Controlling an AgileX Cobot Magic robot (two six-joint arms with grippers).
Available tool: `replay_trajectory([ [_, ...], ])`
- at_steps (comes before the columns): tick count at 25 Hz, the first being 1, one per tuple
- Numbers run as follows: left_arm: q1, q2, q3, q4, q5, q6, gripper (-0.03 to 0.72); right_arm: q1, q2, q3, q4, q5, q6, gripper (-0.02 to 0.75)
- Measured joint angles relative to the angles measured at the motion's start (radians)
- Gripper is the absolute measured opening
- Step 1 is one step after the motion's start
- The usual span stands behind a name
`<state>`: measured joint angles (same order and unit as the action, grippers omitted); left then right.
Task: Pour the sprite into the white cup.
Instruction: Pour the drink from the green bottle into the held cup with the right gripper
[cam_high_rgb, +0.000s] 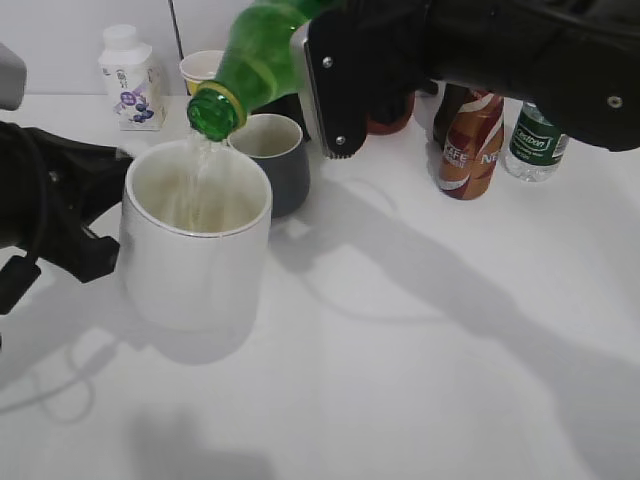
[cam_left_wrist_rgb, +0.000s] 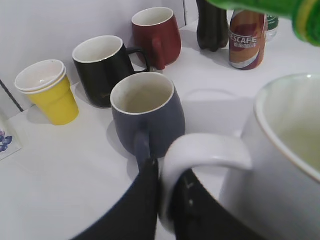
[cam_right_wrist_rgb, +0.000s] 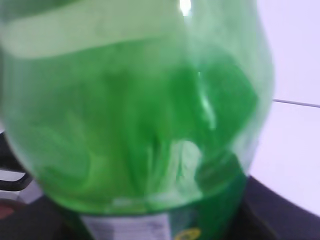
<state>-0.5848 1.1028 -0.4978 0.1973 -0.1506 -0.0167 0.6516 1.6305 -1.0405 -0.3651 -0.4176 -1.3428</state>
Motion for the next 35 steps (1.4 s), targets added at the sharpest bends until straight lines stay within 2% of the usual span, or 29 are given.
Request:
replay_trajectory([
  [18, 0.000, 0.000, 0.000, 0.001, 0.003, 0.001, 0.049, 0.000, 0.000, 0.001, 0.004, -0.007, -0.001, 0.393],
  [22, 0.000, 0.000, 0.000, 0.002, 0.005, 0.002, 0.049, 0.000, 0.000, 0.022, 0.004, -0.004, 0.068, 0.393],
  [25, 0.000, 0.000, 0.000, 0.002, 0.005, 0.003, 0.049, 0.000, 0.000, 0.045, 0.004, 0.015, 0.197, 0.393],
  [32, 0.000, 0.000, 0.000, 0.003, -0.021, 0.004, 0.049, 0.000, 0.000, 0.052, 0.012, 0.141, 0.671, 0.393],
  [35, 0.013, 0.002, 0.000, 0.004, -0.064, 0.004, 0.049, 0.000, -0.004, 0.052, 0.012, 0.161, 0.977, 0.393],
])
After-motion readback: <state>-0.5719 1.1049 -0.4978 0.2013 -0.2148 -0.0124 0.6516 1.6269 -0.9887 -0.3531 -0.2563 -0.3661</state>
